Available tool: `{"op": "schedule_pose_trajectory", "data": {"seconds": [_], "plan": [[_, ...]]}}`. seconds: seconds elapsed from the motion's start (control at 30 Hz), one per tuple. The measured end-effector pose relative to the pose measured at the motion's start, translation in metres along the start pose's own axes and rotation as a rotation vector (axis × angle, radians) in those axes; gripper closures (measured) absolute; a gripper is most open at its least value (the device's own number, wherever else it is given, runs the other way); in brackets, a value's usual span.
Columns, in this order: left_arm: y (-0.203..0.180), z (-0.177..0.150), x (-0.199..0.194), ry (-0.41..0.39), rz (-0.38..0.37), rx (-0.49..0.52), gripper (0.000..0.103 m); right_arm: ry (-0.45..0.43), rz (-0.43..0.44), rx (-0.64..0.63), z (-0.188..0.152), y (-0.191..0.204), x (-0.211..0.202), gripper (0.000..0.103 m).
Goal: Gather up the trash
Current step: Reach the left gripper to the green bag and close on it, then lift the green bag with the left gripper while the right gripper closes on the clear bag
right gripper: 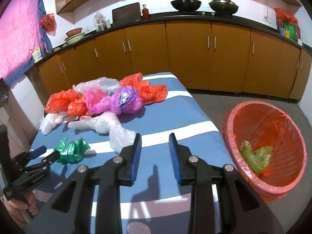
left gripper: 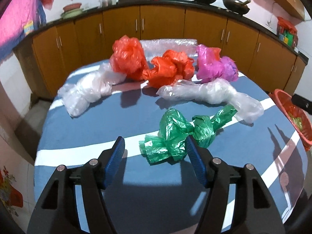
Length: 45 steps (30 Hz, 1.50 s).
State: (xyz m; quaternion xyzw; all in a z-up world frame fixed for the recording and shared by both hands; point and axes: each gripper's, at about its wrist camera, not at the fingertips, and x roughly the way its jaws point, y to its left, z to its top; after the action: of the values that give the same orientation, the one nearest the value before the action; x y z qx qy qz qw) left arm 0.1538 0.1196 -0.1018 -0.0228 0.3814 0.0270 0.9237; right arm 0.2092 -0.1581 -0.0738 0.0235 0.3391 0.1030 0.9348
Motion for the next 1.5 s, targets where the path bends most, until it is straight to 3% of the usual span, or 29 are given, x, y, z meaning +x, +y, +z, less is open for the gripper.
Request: {"op": "schedule_pose_trajectory", "data": {"seconds": [0.2, 0.3, 0.33, 0.37, 0.43, 0.73, 1.03, 1.23, 1.37, 1.5], "plan": [[-0.003, 0.001, 0.016, 0.081, -0.029, 0.016, 0.039, 0.015, -0.008, 0.006, 0.000, -0.003, 0.006, 0.073], [-0.004, -0.001, 0.020, 0.106, -0.043, 0.027, 0.066, 0.020, -0.010, 0.009, -0.001, -0.003, 0.009, 0.073], [-0.005, -0.001, 0.020, 0.106, -0.035, 0.040, 0.087, 0.022, -0.009, 0.010, -0.001, -0.003, 0.009, 0.073], [-0.006, -0.001, 0.020, 0.108, -0.031, 0.055, 0.095, 0.023, -0.008, 0.010, 0.000, -0.003, 0.010, 0.073], [-0.005, -0.001, 0.020, 0.110, -0.030, 0.053, 0.100, 0.023, -0.004, 0.010, 0.000, -0.002, 0.011, 0.073], [0.034, 0.002, 0.005, 0.075, 0.010, -0.060, 0.101, 0.022, 0.018, -0.007, 0.003, 0.011, 0.016, 0.073], [0.062, 0.007, -0.019, -0.006, 0.048, -0.101, 0.101, 0.031, 0.047, -0.016, 0.004, 0.027, 0.026, 0.073], [0.063, 0.011, -0.016, -0.011, 0.048, -0.120, 0.101, 0.053, 0.069, -0.010, 0.007, 0.034, 0.038, 0.073], [0.065, 0.011, -0.016, -0.014, 0.045, -0.127, 0.101, 0.066, 0.070, -0.006, 0.010, 0.037, 0.047, 0.063], [0.065, 0.010, -0.017, -0.017, 0.045, -0.127, 0.101, 0.071, 0.073, -0.027, 0.012, 0.042, 0.056, 0.058]]}}
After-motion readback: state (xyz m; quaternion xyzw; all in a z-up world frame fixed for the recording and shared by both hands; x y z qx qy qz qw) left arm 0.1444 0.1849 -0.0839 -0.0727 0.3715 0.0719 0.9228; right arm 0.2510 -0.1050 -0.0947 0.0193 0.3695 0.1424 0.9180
